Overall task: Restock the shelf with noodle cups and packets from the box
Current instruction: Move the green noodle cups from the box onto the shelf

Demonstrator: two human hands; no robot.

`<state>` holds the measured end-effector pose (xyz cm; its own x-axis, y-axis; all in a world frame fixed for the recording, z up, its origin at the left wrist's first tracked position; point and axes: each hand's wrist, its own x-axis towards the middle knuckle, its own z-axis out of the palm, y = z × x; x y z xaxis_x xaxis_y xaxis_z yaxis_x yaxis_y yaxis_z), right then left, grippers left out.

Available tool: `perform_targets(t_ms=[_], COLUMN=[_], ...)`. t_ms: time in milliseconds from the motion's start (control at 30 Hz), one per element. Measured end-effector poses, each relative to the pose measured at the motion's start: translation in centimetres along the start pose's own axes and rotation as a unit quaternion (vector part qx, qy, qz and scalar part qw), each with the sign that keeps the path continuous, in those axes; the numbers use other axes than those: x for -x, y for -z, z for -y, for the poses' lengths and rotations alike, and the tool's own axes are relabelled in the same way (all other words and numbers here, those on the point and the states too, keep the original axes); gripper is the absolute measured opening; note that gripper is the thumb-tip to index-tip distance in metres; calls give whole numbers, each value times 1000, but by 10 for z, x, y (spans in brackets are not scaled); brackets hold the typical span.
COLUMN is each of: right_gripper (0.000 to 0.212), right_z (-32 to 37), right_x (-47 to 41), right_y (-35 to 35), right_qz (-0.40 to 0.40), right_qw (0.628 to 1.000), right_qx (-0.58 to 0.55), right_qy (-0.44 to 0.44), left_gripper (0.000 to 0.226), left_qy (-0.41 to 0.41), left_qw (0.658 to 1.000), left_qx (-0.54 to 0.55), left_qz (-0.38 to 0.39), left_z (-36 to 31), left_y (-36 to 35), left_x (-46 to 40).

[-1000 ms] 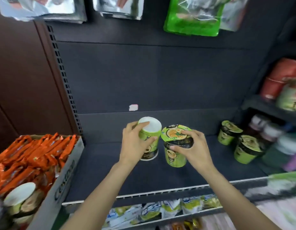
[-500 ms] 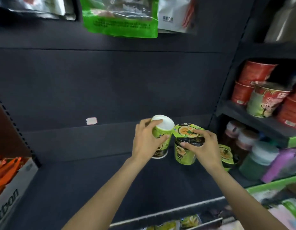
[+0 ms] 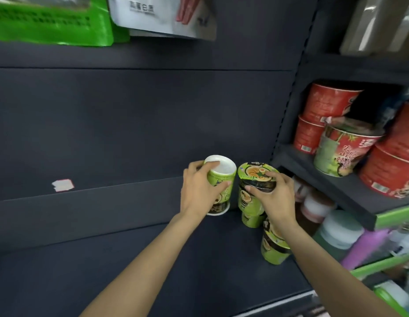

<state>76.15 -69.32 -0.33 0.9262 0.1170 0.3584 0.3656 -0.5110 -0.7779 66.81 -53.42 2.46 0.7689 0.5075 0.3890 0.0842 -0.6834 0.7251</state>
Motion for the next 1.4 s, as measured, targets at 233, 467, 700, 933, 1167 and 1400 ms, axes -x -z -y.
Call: perform_targets(t_ms=[233,467,700,933,1167,1400], right_gripper=[67,67,63,61,49,100], right_z=[-33,-50,-55,-57,-47,-66], right_x=[-31,-53,-55,-59,-17,21], right_y=[-3,-19,-19,-8,16,28], right_qz=[41,74,60,135,172,346], right_qw=[999,996,971,935,963,929], right_qx=[20,19,221,282,39,-128], right_qy=[-17,-35,71,167,203,21], left_gripper=[56,56,55,56,54,37], left_qy=[41,54,57,56,80,176], left_qw=[999,998,998,998,994,959], left_qx=[-18,-30,-16,4,69,221], left_qz=[-12,-28,-19,-9,-17,-26], left_z=[-11,-10,-11,-12,-19,-15], left_y=[-37,-53,-62,-62,-51,-45], left_x=[-7,-9,-11,-8,13,29])
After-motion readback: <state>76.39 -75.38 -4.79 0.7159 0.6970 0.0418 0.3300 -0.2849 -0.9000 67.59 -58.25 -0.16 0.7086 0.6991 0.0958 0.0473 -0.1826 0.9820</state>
